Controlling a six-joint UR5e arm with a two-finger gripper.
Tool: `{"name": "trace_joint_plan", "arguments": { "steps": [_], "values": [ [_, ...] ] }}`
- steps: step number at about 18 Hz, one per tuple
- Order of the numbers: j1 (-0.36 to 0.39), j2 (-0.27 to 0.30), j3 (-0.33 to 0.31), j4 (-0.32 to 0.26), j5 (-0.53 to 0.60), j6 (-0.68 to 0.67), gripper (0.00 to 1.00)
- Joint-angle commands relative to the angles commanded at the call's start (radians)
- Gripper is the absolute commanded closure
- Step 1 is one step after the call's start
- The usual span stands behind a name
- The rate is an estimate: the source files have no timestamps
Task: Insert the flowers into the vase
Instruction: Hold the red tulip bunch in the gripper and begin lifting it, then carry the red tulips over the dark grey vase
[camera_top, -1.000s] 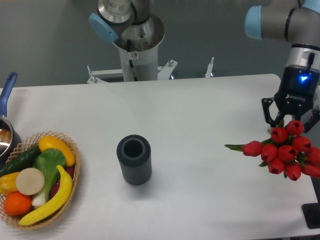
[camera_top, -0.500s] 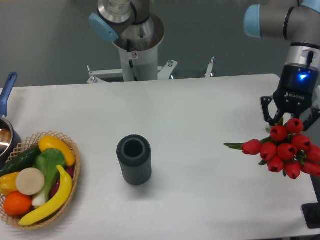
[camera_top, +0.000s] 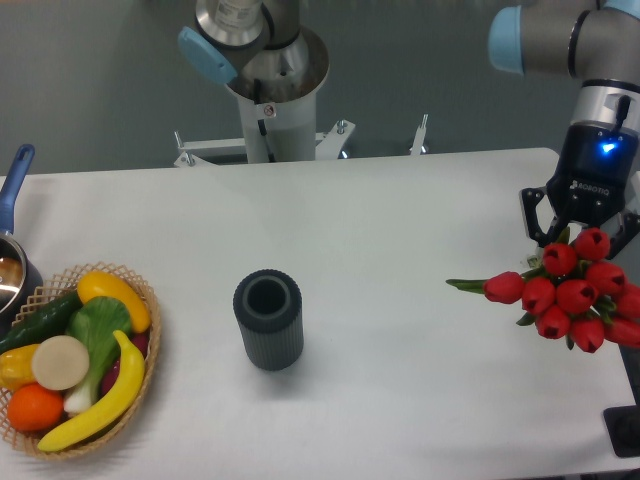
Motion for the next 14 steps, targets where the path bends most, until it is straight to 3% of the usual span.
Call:
{"name": "trace_joint_plan", "arguments": {
  "steps": [4,10,14],
  "values": [
    [-0.037,0.0,0.002,0.002,-0.03,0.003,0.63],
    [-0.098,0.0,-0.023,0.002,-0.253,0.021,0.63],
    [-0.109,0.024,-0.086,0.003,-0.432,0.041,0.63]
  ]
}}
